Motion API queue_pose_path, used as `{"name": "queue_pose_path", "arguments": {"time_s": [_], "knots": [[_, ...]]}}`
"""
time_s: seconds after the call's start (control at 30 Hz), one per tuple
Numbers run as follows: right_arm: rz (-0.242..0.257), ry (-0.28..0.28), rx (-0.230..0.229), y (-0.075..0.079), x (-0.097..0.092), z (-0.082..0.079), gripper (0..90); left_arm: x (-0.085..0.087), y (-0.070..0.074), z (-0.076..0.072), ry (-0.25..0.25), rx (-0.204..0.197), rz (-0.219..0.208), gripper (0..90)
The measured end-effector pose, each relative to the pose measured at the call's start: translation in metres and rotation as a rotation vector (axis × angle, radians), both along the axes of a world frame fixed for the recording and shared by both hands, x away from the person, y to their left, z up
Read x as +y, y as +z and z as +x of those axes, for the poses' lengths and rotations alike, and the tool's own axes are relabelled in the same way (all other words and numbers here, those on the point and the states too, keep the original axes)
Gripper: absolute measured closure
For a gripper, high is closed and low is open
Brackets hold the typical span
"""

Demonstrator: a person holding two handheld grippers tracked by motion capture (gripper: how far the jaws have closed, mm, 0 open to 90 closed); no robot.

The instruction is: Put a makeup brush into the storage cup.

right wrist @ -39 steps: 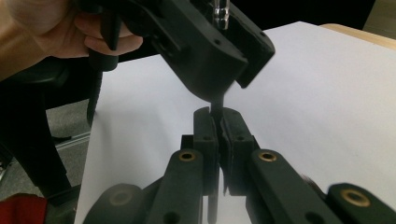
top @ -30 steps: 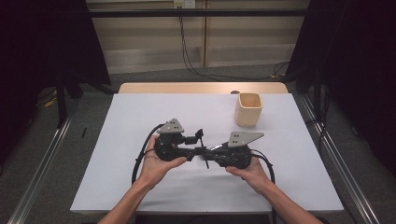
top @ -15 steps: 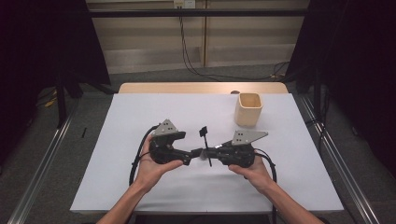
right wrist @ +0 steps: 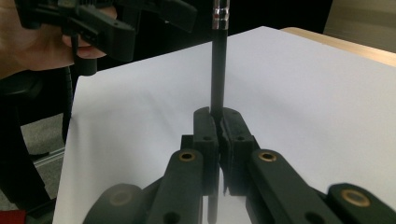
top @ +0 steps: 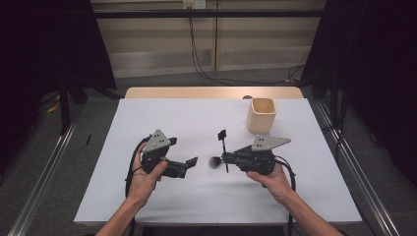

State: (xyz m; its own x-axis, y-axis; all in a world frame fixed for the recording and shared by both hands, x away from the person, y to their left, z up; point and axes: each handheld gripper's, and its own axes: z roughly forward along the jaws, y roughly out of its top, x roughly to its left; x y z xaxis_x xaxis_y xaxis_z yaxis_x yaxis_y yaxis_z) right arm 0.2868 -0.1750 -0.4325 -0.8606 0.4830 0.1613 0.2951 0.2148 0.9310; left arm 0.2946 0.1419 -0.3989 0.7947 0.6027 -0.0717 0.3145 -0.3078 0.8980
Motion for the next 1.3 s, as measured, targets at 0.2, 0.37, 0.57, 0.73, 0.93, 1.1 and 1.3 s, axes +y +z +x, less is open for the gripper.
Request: {"name": "queue_pose_path", "arguments": {"time_s": [0.2,0.37,0.57,0.73,0.93,1.1,1.3], "knots": [[0.001,-0.025,-0.004,0.002,-0.008,0.000,86.6,0.013,-0.006,-0.004,0.063,-0.021,-0.025,3.0],[0.010,-0.054,-0.001,0.004,-0.017,0.000,86.6,0.025,-0.011,-0.005,0.097,-0.010,-0.021,3.2],[0.008,-0.095,-0.007,0.007,-0.029,0.001,86.6,0.039,-0.014,-0.014,0.112,-0.009,-0.044,4.6],[-0.001,-0.124,-0.012,0.009,-0.039,0.003,86.6,0.054,-0.018,-0.017,0.149,-0.029,-0.086,4.7],[0.004,-0.180,-0.017,0.007,-0.051,0.008,86.6,0.066,-0.022,-0.021,0.167,-0.056,-0.130,5.0],[-0.003,-0.212,-0.021,0.007,-0.059,0.012,86.6,0.077,-0.026,-0.027,0.160,-0.074,-0.138,4.1],[-0.009,-0.241,-0.024,0.007,-0.066,0.015,86.6,0.092,-0.033,-0.036,0.190,-0.122,-0.165,3.2]]}}
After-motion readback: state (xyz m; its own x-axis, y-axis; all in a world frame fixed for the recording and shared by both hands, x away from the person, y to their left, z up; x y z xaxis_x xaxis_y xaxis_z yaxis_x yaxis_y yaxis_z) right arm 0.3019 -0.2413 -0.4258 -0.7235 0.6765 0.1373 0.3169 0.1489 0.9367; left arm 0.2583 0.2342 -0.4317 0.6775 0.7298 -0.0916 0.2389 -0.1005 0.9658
